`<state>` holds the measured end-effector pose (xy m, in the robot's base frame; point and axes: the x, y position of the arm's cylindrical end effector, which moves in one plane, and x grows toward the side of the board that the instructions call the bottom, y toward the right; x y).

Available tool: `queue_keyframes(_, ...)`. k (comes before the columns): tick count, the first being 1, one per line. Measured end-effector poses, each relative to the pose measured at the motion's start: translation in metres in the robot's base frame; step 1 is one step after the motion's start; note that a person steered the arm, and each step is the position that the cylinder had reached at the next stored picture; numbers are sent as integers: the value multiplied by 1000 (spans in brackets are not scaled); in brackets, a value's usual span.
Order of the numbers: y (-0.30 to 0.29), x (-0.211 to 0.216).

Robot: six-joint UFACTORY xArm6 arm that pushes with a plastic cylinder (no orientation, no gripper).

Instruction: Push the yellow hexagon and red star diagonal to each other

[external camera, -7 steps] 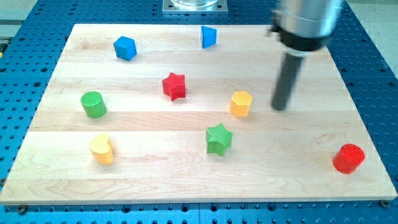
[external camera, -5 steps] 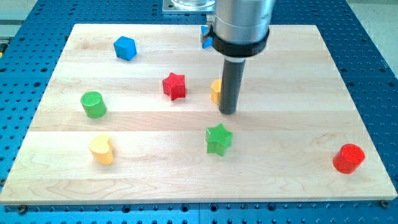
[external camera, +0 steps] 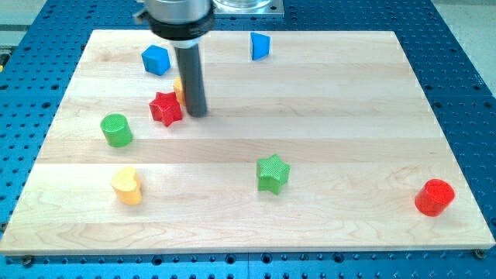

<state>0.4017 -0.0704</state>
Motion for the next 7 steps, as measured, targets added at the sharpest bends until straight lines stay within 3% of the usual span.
queue_keyframes(2,-117,3)
queue_keyframes(3,-138,2)
queue_keyframes(5,-133,0)
queue_keyframes(6,-94,41)
queue_keyframes(7,-120,78)
